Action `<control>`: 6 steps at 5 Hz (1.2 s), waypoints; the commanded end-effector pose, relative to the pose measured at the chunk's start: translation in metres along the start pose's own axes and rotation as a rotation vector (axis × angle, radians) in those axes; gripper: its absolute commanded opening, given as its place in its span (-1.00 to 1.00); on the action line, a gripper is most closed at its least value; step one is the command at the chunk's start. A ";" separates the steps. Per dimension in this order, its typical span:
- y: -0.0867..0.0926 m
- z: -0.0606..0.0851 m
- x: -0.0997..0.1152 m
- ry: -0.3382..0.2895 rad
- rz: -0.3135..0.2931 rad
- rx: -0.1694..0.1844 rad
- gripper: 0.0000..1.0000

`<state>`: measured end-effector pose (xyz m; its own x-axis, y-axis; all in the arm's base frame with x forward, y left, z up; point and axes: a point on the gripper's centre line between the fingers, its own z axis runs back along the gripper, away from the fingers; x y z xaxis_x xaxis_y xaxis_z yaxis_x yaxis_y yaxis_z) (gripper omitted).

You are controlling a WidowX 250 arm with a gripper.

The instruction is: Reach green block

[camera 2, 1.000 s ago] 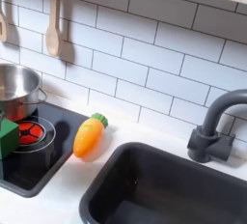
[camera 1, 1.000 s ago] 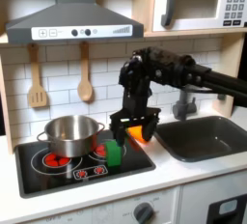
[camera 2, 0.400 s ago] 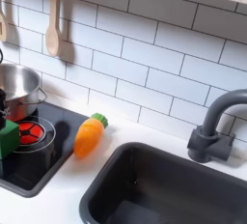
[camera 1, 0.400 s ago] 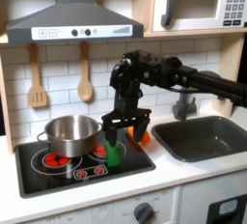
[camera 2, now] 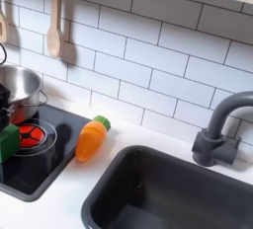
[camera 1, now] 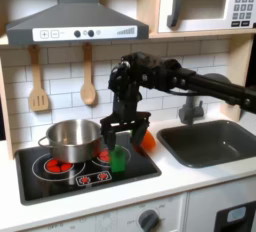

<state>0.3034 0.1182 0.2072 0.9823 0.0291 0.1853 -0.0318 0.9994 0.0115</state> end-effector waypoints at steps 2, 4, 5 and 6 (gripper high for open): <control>0.001 -0.010 0.006 0.006 0.002 0.008 1.00; -0.002 -0.017 0.014 0.007 0.001 0.004 1.00; 0.002 -0.023 0.017 0.016 0.009 0.010 1.00; 0.002 -0.032 0.015 0.034 -0.001 0.002 1.00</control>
<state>0.3260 0.1206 0.1831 0.9858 0.0234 0.1664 -0.0272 0.9994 0.0202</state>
